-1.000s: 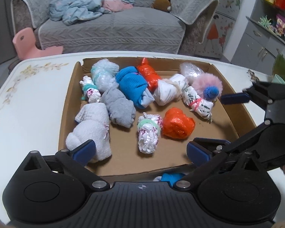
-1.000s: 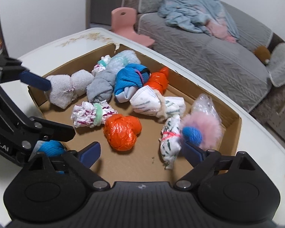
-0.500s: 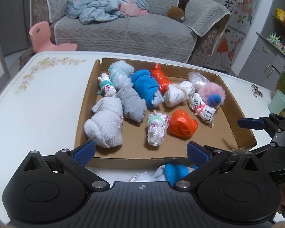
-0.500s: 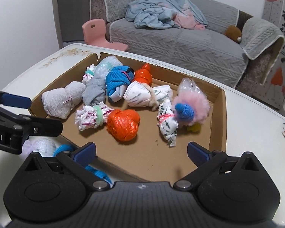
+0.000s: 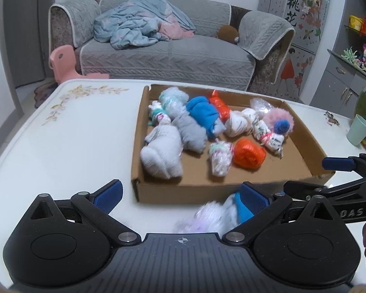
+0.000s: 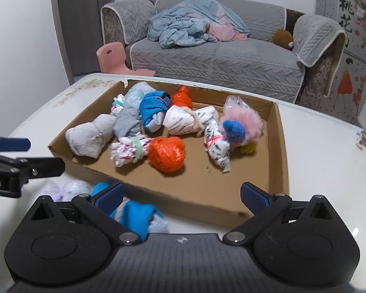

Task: Organize objects
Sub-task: 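Lift both open tools away from the tray toward the remaining bundles, then grasp the clear bubble-wrapped bundle with the left tool while the right grasps the lilac sock bundle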

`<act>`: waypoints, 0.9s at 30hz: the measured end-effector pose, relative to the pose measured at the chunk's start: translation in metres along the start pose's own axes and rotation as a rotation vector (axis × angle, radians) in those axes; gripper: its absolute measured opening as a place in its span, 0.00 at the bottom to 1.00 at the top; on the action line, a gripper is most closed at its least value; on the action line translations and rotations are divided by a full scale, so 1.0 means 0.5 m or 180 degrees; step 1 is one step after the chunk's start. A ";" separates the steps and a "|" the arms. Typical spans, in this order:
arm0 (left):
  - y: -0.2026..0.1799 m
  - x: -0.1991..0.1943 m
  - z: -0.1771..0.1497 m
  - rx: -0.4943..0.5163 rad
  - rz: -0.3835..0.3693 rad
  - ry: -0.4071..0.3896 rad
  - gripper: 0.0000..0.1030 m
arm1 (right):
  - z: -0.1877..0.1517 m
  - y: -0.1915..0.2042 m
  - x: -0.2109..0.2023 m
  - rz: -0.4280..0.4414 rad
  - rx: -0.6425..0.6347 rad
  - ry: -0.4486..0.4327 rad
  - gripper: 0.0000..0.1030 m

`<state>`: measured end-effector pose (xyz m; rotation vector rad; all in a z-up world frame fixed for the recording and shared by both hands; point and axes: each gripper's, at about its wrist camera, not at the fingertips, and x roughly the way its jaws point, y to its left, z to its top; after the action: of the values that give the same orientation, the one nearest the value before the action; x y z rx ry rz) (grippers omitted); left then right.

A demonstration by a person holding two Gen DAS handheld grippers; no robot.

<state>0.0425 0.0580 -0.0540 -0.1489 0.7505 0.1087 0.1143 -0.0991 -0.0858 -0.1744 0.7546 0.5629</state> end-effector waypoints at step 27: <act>-0.027 0.071 -0.085 0.0843 -0.0273 -0.0074 0.99 | -0.136 0.016 -0.033 0.0714 -0.0285 -0.0132 0.87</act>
<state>0.0420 0.0390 -0.1078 0.0723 0.7275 -0.0708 0.0596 -0.1230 -0.1231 -0.1613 0.7135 0.8120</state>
